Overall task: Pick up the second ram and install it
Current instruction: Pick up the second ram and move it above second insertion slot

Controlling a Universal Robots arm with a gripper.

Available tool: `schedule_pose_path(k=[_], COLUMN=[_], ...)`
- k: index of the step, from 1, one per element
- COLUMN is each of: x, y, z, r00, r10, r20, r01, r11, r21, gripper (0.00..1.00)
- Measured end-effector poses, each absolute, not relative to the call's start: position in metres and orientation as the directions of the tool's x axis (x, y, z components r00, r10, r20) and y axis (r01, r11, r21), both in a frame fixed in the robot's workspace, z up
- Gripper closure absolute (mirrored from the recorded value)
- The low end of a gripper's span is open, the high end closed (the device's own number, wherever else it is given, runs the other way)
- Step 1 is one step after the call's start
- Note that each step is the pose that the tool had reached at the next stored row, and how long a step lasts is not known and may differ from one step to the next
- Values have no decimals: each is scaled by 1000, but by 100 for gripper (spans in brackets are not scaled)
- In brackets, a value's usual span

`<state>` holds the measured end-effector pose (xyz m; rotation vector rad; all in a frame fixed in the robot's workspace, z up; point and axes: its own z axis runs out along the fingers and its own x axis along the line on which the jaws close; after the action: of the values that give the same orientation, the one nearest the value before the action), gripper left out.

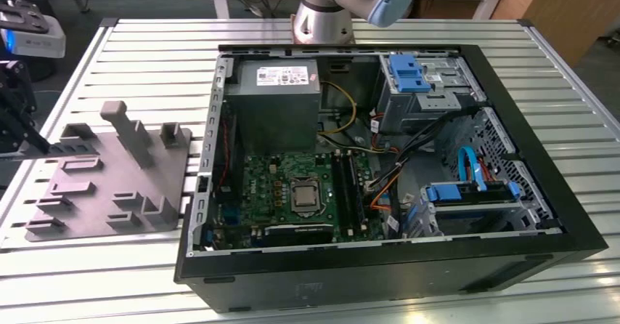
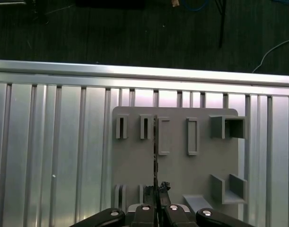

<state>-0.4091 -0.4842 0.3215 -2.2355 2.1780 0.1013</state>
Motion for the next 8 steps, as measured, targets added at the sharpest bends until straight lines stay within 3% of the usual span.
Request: schedule_pose_path(k=[8], x=[-409], y=[-484], z=[336], r00=[25], r10=[-998], r20=[-63], r01=[-999], r11=[-27], r21=[32], gripper=[86])
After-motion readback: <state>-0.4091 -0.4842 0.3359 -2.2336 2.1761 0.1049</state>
